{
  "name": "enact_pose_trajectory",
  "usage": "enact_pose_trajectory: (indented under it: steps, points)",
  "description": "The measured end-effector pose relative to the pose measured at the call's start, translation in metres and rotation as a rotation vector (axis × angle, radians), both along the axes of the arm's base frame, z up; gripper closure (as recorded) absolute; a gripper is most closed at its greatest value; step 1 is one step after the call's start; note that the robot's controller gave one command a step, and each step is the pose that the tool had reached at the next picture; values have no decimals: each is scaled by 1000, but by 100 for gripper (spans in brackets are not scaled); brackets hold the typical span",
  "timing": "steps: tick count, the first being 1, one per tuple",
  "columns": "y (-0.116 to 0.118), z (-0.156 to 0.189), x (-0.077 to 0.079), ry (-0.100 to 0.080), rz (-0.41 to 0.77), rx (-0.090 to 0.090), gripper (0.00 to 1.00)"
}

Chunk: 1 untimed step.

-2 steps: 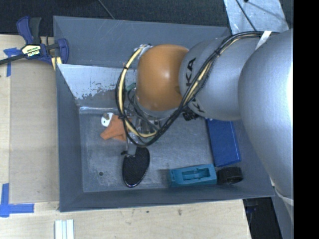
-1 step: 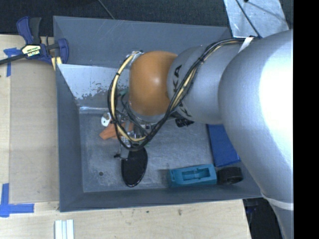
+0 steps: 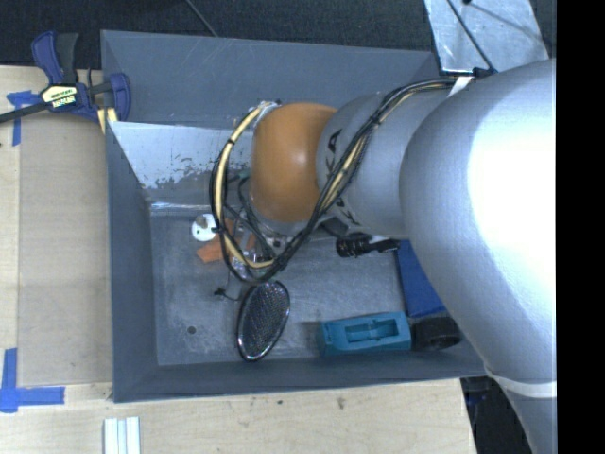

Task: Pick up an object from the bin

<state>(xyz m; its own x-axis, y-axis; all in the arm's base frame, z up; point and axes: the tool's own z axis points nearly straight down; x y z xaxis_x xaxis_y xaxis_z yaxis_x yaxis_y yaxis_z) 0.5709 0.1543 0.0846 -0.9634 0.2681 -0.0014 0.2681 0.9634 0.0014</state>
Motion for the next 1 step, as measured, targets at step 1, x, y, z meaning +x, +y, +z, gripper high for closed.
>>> enact_pose_trajectory:
  steps: [1]
  points:
    - [-14,-7,-8,-4,72,0,0]
